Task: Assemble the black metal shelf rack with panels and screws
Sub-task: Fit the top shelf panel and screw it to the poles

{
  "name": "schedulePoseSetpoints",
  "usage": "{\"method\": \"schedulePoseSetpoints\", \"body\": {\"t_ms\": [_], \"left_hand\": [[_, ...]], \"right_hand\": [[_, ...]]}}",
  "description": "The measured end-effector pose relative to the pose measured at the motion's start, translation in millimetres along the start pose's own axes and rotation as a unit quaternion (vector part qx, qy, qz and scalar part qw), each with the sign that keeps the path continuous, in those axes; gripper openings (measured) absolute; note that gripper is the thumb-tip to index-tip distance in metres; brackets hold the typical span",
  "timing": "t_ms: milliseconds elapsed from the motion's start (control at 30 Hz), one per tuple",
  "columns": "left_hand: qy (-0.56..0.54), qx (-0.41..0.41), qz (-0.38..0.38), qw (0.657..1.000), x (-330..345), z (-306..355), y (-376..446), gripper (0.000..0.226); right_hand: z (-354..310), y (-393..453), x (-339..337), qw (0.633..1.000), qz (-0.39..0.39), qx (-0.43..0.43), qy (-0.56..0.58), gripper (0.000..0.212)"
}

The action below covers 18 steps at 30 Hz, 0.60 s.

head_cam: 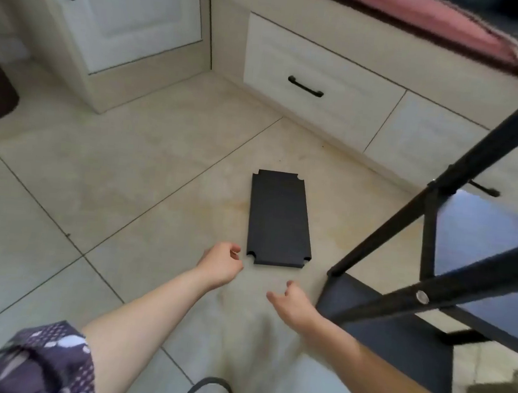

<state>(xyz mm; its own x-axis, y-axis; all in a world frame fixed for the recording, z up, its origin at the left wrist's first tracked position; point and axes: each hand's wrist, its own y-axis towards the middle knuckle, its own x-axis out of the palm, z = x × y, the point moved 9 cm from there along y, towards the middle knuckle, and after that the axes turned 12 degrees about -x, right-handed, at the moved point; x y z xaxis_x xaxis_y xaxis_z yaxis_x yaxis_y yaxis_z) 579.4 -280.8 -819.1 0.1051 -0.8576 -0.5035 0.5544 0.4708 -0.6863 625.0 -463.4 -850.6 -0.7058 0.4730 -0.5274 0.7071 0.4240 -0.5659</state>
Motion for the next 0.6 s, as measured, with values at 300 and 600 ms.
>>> {"method": "schedulePoseSetpoints", "body": {"t_ms": [300,600], "left_hand": [[-0.064,-0.029,-0.034,0.997,47,6,35,0.051],[-0.124,-0.042,-0.068,0.989,67,-8,45,0.067]], "right_hand": [[23,50,-21,0.978,0.169,0.061,0.103,0.056],[28,62,-28,0.976,0.188,0.037,0.101,0.042]]}}
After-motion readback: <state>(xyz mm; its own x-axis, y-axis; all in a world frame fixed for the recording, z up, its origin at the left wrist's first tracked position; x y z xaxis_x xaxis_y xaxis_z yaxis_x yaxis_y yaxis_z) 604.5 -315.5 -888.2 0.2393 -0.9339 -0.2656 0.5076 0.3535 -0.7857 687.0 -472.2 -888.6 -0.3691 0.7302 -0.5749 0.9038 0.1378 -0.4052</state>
